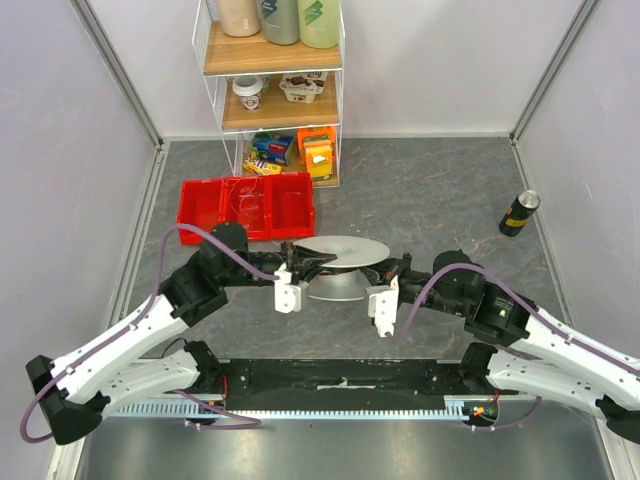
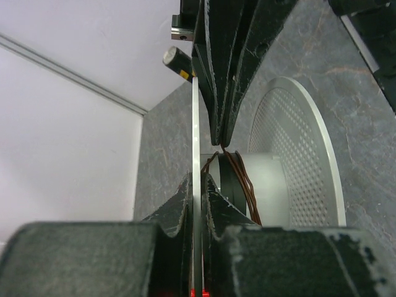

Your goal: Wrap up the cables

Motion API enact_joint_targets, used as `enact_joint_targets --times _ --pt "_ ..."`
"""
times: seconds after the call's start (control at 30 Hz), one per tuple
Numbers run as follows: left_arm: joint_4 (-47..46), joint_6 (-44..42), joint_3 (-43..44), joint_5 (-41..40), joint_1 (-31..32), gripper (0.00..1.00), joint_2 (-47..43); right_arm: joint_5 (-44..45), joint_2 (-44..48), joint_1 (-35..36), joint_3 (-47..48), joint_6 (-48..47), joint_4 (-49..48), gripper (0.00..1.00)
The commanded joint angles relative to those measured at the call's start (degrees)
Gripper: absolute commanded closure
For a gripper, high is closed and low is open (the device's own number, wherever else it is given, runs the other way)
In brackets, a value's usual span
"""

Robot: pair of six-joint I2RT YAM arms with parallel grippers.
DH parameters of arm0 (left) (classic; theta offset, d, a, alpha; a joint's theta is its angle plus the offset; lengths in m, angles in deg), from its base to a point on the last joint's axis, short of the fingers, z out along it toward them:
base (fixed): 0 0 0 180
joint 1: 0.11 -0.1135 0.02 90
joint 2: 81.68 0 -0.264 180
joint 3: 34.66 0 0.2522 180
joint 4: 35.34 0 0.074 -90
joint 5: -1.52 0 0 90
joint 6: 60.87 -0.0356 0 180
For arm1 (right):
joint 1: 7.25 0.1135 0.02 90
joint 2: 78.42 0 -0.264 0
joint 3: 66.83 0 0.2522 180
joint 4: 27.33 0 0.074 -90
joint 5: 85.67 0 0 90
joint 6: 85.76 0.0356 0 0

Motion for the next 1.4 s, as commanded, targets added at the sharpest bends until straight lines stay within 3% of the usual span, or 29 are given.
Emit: enact_joint_targets --times 0.0,0.1,0.27,0.57,0.77,0.97,1.07,1.37 --pt "-6.2 -7.1 -0.7 -4.0 1.0 0.98 3.4 10.9 1.6 -1.7 -6.7 -3.4 -7.4 1.00" --pt "-12.9 -7.8 -3.4 -6.9 2.0 0.99 6.4 14.7 2.7 -3.2 -13.8 -5.6 -15.3 1.00" --pt "-29.8 -12.6 -9.5 -10.1 2.9 0.98 13.0 16.0 -0.4 -9.5 -25.1 -7.7 -37.1 1.00" --pt "-63.6 -19.9 -14.4 -13.3 2.2 0.98 34.7 5.4 -21.4 -24.3 -33.6 -7.9 -69.2 1.00" --pt "-81.4 -22.3 -11.5 -11.6 -0.6 0.98 50.7 -0.4 -43.1 -34.0 -28.7 -3.9 -87.4 1.00" --pt "-96.5 -24.8 -6.8 -8.9 -4.3 0.98 66.1 -4.3 -58.9 -37.0 -23.3 -2.9 -102.9 1.00" --pt "-98.5 -25.1 -4.0 -7.5 -6.3 0.98 70.4 -6.0 -66.6 -38.1 -21.0 -3.0 -111.4 1.00" --pt "-100.2 -26.5 2.2 -5.8 -8.7 0.98 78.5 -7.9 -79.0 -40.7 -11.4 -5.2 -115.3 1.00"
